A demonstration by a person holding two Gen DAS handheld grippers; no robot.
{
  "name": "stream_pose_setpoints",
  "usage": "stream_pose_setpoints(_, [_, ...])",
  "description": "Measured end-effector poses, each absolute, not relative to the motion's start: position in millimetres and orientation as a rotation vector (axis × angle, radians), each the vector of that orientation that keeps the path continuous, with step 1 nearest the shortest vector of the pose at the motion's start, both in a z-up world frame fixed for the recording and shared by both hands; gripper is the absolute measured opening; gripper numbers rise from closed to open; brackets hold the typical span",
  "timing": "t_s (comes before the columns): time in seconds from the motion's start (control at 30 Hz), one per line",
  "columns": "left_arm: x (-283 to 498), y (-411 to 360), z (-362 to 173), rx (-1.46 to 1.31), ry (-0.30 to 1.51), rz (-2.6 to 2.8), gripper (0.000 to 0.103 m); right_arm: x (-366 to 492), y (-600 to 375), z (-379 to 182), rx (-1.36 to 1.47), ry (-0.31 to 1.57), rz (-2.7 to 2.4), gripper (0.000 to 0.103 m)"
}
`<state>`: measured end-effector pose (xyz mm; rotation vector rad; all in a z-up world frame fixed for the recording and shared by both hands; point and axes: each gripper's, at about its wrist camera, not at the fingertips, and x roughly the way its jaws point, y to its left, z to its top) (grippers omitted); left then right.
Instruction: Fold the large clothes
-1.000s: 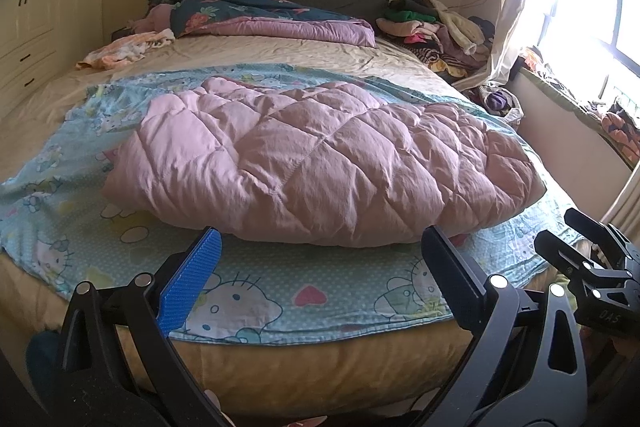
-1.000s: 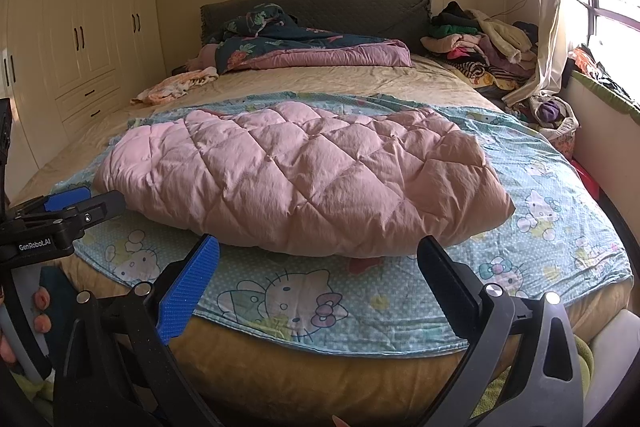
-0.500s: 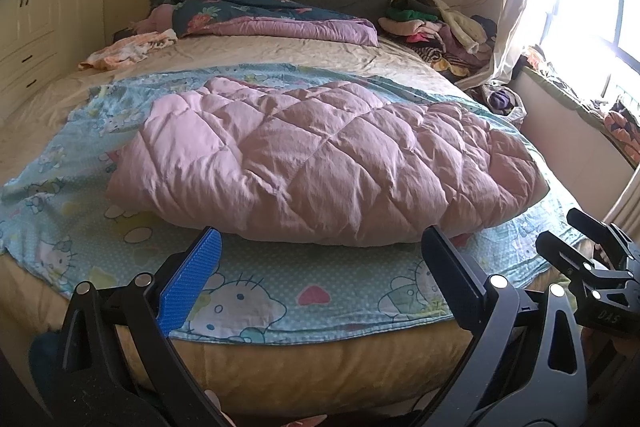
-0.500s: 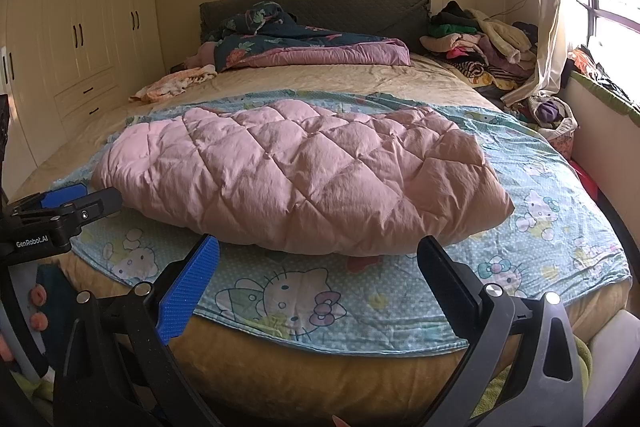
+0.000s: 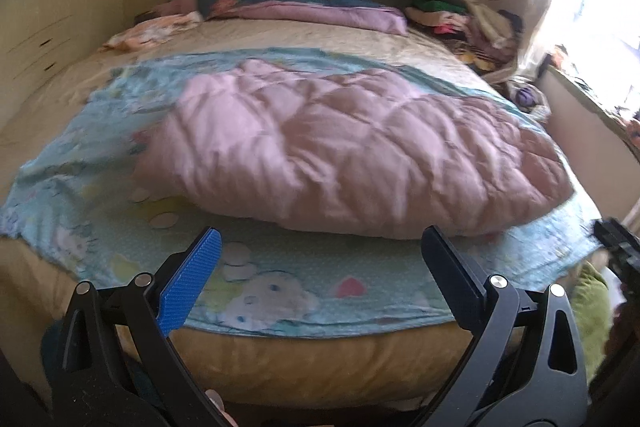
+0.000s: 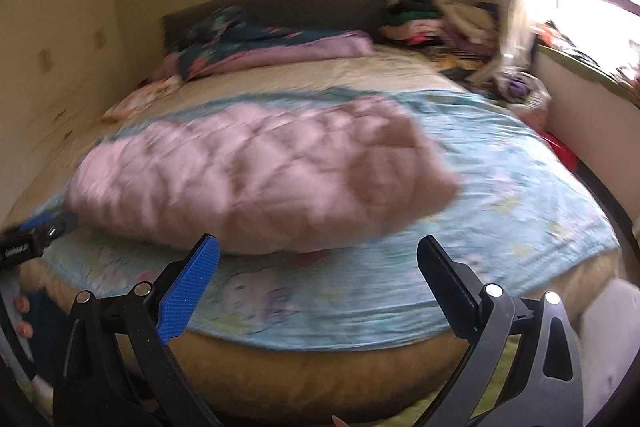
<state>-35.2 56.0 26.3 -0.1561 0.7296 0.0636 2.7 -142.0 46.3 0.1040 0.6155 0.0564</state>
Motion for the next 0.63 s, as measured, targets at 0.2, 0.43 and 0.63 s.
stream_pose_setpoints(0.2, [-17,146,33,-0.249,0.675,0.305,0.094,-13,-288,38,0.247,0.586,-0.335,0.099])
stream_pose_setpoints(0.43, [22,302,18,-0.305,0.647,0.736,0.094,-67,-509,-35,0.351,0.706,-0.954,0.099])
stream_pose_setpoints(0.63, [55,435,-36,-0.452,0.751,0.978,0.094,-102,-634,-87,0.501,0.797,-1.195,0.099])
